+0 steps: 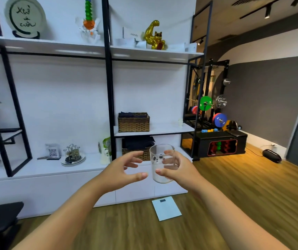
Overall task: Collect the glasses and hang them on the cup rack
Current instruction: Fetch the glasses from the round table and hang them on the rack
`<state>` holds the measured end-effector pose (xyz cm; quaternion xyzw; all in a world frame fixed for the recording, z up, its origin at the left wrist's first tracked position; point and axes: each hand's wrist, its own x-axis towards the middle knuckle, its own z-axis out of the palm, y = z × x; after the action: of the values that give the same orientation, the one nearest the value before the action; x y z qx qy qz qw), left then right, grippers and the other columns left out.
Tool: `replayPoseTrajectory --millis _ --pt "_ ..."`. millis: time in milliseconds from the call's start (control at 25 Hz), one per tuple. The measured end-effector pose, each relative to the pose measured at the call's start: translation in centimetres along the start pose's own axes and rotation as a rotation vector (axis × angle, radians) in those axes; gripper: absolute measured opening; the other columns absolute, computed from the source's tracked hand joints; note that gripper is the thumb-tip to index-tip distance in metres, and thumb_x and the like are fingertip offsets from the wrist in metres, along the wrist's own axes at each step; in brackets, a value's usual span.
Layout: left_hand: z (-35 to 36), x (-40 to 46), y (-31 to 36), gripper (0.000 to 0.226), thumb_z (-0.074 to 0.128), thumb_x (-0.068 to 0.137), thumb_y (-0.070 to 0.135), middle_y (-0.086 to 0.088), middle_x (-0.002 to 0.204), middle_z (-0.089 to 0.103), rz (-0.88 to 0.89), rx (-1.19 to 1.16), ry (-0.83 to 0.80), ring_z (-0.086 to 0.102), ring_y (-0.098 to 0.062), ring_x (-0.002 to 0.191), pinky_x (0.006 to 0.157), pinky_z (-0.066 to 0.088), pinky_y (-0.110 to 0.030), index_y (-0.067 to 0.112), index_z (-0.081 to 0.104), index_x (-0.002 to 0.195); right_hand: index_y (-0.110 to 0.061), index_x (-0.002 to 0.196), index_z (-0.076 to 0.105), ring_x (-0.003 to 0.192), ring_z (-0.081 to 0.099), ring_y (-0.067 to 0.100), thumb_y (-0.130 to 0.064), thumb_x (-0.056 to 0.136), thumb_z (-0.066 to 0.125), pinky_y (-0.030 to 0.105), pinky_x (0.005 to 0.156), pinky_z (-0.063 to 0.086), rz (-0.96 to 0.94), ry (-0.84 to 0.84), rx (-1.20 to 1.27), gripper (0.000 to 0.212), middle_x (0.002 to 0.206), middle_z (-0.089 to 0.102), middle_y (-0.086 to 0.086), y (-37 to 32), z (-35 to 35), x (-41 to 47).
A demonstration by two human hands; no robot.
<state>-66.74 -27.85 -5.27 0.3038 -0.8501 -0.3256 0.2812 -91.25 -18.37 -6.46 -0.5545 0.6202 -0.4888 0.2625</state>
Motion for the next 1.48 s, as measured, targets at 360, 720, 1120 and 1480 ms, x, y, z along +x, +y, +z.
replayPoseTrajectory --millis 360,720,1120,1480 --pt "1.6 9.8 -1.9 0.067 0.077 0.084 0.058 0.023 0.13 0.066 -0.094 0.047 0.182 0.057 0.011 0.122 0.107 0.044 -0.025 0.049 0.051 0.145 -0.049 0.124 0.058 0.106 0.073 0.002 -0.057 0.06 0.095 0.033 0.093 0.063 -0.05 -0.121 0.068 0.074 0.119 0.071 -0.022 5.0 -5.0 13.0" --pt "2.4 16.8 -3.9 0.055 0.073 0.093 0.049 0.024 0.133 0.064 -0.156 0.094 0.329 0.052 0.013 0.126 0.113 0.04 -0.028 0.044 0.054 0.145 -0.045 0.122 0.059 0.098 0.068 -0.013 -0.043 0.072 0.096 0.023 0.082 0.056 -0.096 -0.212 0.088 0.063 0.117 0.07 -0.019 8.6 -7.5 23.5" --pt "-1.9 27.3 -14.3 0.055 0.074 0.096 0.027 0.024 0.135 0.062 -0.227 0.11 0.378 0.051 0.013 0.126 0.116 0.039 -0.031 0.041 0.054 0.145 -0.053 0.12 0.057 0.105 0.067 -0.014 -0.053 0.061 0.095 0.025 0.086 0.057 -0.088 -0.242 0.15 0.07 0.108 0.071 -0.037 11.6 -2.6 38.3" --pt "-10.1 36.7 -25.4 0.054 0.075 0.095 0.03 0.026 0.132 0.063 -0.262 0.106 0.39 0.053 0.012 0.124 0.113 0.041 -0.03 0.046 0.054 0.143 -0.047 0.135 0.054 0.119 0.067 0.002 -0.058 0.057 0.094 0.026 0.093 0.06 -0.095 -0.266 0.17 0.088 0.129 0.066 -0.019 11.4 4.4 53.0"
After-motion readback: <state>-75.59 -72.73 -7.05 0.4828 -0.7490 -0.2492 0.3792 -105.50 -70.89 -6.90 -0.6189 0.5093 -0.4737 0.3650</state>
